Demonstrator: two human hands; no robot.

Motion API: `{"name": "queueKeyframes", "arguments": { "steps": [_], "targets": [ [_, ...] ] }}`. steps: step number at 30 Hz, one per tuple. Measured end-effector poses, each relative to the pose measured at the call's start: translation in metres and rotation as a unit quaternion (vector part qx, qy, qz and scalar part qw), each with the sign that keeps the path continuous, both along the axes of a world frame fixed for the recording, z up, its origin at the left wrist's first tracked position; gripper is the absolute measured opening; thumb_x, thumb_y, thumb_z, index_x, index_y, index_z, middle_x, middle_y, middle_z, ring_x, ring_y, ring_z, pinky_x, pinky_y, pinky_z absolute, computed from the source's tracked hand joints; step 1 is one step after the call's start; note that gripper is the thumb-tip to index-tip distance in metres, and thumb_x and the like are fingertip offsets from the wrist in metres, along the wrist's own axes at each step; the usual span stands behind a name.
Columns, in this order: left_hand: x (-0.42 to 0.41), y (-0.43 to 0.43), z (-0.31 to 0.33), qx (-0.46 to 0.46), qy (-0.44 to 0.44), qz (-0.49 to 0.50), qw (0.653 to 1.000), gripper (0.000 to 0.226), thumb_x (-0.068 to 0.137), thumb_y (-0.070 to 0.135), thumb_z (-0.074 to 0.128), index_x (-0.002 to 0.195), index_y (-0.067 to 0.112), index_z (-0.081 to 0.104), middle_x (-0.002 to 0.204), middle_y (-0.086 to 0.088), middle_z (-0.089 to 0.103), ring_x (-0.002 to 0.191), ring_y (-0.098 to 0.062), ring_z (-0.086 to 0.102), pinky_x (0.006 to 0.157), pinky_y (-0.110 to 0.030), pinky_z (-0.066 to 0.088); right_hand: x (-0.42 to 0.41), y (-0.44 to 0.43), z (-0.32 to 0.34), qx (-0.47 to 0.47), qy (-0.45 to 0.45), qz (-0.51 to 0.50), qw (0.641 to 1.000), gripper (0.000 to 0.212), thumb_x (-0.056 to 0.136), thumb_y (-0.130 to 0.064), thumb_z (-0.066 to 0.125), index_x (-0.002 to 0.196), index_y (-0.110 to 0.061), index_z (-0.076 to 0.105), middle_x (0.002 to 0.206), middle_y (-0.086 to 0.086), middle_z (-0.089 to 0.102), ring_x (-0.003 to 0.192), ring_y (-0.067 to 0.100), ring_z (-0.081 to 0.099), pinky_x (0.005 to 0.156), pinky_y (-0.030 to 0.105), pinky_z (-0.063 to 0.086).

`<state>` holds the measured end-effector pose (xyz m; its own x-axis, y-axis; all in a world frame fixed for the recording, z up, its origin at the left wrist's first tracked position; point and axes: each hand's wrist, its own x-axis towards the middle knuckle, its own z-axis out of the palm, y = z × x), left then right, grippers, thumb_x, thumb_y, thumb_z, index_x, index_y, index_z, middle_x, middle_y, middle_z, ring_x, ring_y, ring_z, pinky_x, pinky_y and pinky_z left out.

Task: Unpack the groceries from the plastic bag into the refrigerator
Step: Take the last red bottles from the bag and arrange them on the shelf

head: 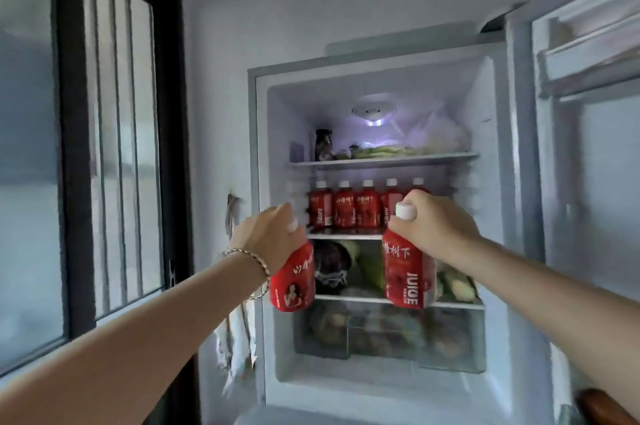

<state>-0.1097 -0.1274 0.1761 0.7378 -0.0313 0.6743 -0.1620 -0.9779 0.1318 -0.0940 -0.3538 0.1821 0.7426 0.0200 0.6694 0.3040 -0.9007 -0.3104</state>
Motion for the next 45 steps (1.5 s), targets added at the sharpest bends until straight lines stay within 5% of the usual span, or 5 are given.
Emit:
{"name": "queueKeyframes", "arguments": {
  "steps": [17, 24, 27, 36, 45],
  "targets": [
    [0.269, -0.030, 0.055, 0.129, 0.002, 0.062, 0.990, 0.039, 0.096, 0.037, 0.040, 0.125, 0.011, 0.043, 0.117, -0.012, 0.061, 0.106, -0.032, 0.059, 0.082, -0.036, 0.046, 0.265, 0.037, 0.033, 0.064, -0.044, 0.076, 0.994, 0.031, 0.081, -0.043, 0.061, 0.102, -0.021, 0.053, 0.086, -0.011, 0.054, 0.087, 0.016, 0.059, 0.065, 0.026, 0.038],
    [0.317, -0.021, 0.041, 0.101, -0.011, 0.037, 0.994, 0.032, 0.099, 0.032, 0.032, 0.126, 0.018, 0.041, 0.125, -0.015, 0.047, 0.111, -0.033, 0.049, 0.087, -0.039, 0.043, 0.305, 0.045, 0.009, 0.049, 0.077, 0.055, 0.994, 0.079, 0.078, -0.068, 0.050, 0.136, -0.016, 0.036, 0.135, 0.012, 0.044, 0.113, 0.030, 0.055, 0.089, 0.039, 0.050],
    [0.327, -0.017, 0.020, 0.111, 0.054, 0.023, 0.992, 0.048, 0.094, 0.043, 0.041, 0.137, 0.028, 0.030, 0.135, -0.014, 0.031, 0.123, -0.033, 0.034, 0.098, -0.041, 0.037, 0.309, 0.042, -0.013, 0.067, 0.114, 0.097, 0.987, 0.099, 0.061, -0.072, 0.064, 0.137, -0.021, 0.028, 0.133, 0.006, 0.047, 0.111, 0.025, 0.057, 0.090, 0.040, 0.052],
    [0.339, -0.015, 0.000, 0.114, 0.063, 0.052, 0.990, 0.079, 0.092, 0.028, 0.054, 0.148, 0.029, -0.001, 0.154, -0.014, -0.003, 0.143, -0.030, 0.005, 0.113, -0.039, 0.021, 0.342, 0.055, -0.015, 0.098, 0.165, 0.160, 0.968, 0.094, 0.069, -0.057, 0.070, 0.143, -0.017, 0.027, 0.133, 0.003, 0.053, 0.114, 0.020, 0.057, 0.092, 0.037, 0.052],
    [0.346, -0.011, -0.006, 0.049, 0.040, 0.024, 0.998, 0.076, 0.091, 0.019, 0.053, 0.148, 0.027, 0.003, 0.153, -0.004, 0.008, 0.140, -0.023, 0.018, 0.113, -0.037, 0.025, 0.364, 0.065, -0.018, 0.116, 0.228, 0.125, 0.959, 0.086, 0.075, -0.054, 0.066, 0.141, -0.013, 0.030, 0.134, 0.006, 0.052, 0.111, 0.022, 0.059, 0.090, 0.037, 0.053]
  ]
}}
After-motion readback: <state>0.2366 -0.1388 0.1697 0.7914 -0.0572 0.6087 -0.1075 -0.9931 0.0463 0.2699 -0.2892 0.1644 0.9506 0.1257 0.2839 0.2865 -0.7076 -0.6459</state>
